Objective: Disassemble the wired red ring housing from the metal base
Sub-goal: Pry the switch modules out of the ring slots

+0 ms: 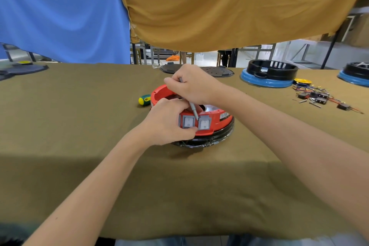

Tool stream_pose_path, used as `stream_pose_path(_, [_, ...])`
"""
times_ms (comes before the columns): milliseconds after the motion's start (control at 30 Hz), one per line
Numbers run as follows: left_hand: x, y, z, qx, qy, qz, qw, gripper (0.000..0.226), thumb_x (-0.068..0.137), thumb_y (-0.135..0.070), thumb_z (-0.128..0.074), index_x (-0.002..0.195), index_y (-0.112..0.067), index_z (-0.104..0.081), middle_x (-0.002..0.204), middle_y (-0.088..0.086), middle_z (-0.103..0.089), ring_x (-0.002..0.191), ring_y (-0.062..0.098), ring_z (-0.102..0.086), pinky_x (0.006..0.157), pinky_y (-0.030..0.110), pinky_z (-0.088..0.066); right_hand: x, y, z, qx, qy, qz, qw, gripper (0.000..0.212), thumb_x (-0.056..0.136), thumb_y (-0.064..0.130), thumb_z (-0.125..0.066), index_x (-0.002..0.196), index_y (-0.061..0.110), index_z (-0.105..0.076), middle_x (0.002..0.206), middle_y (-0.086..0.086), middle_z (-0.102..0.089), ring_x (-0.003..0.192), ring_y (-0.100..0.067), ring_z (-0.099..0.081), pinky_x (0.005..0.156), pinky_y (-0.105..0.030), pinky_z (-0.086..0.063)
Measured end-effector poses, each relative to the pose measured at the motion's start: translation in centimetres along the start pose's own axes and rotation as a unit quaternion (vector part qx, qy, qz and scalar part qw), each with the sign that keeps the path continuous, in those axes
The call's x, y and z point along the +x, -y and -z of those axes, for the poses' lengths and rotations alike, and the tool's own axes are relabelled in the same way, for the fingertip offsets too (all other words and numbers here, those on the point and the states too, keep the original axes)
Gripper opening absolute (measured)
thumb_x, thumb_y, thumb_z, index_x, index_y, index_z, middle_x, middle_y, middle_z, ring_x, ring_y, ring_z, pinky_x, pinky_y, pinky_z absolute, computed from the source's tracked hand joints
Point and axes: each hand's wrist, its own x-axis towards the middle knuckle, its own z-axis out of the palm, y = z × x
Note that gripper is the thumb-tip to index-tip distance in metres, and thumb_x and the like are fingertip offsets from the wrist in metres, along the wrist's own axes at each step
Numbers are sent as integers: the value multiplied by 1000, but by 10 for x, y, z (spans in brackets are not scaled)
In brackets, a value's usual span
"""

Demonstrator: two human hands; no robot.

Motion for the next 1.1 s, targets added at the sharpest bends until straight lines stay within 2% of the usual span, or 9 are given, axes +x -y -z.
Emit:
stream_pose_path(100, [0,1,0,1,0,-1,1000,50,68,-41,-60,114,-23,-64,98,-11,-65,91,8,-60,86,31,-48,-2,-2,1,13,-16,10,1000,55,102,18,-48,51,12,-31,49,-2,-26,46,-14,-22,47,-22,-24])
stream_pose_path(300, [-1,1,-1,-24,-15,-18,999,37,69,-33,-62,102,-16,-66,85,-8,-69,74,11,-64,65,23,-48,-36,-8,-3,-11,-160,132,978,53,102,15,-51,50,9,-40,42,3,-31,39,-10,-30,49,-14,-25])
stream_pose_path(500, [-1,0,-1,-14,-16,-9,1000,26,67,-32,-61,91,-23,-60,77,-11,-61,69,12,-57,62,20,-36,-33,-8,-5,-20,-100,86,991,54,102,14,-51,52,11,-33,45,-1,-27,44,-11,-21,49,-20,-21])
stream_pose_path(567, [-1,0,-1,-13,-16,-5,1000,30,66,-33,-62,92,-17,-63,79,-5,-64,73,18,-59,64,24,-37,-28,-9,-4,-18,-71,72,995,55,102,16,-50,51,11,-31,46,-3,-27,44,-12,-21,48,-22,-22])
stream_pose_path(700, [0,-1,0,-9,-10,-15,1000,36,66,-36,-65,98,-20,-65,83,-13,-63,75,9,-58,67,19,-40,-18,-11,-4,0,-18,47,999,57,103,20,-48,49,13,-33,46,-1,-29,43,-12,-25,47,-20,-25])
stream_pose_path(800, [0,0,0,-13,-8,-13,1000,39,67,-39,-65,101,-21,-66,87,-11,-66,77,9,-62,68,20,-44,-23,-15,-5,26,-67,51,996,56,104,19,-48,51,9,-35,47,-4,-30,45,-12,-25,50,-24,-25])
stream_pose_path(867, [-1,-1,1,-13,-11,-16,1000,41,68,-39,-64,103,-19,-66,89,-9,-69,78,10,-65,70,23,-49,-33,-17,-3,41,-148,78,985,56,104,17,-48,51,17,-31,45,4,-27,42,-11,-27,50,-18,-24])
stream_pose_path(933, [-1,-2,1,-12,-16,-23,1000,43,69,-39,-64,105,-17,-67,89,-9,-71,77,11,-66,70,27,-52,-40,-15,1,36,-184,107,976,55,103,15,-48,53,24,-28,45,9,-25,40,-10,-27,50,-14,-24])
stream_pose_path(1100, [-2,0,-2,-24,-28,-20,999,44,73,-32,-70,113,-13,-67,101,-1,-72,91,16,-66,80,38,-54,-31,-3,3,-66,-79,132,986,53,104,18,-47,53,8,-42,45,-4,-35,42,-16,-30,53,-13,-28])
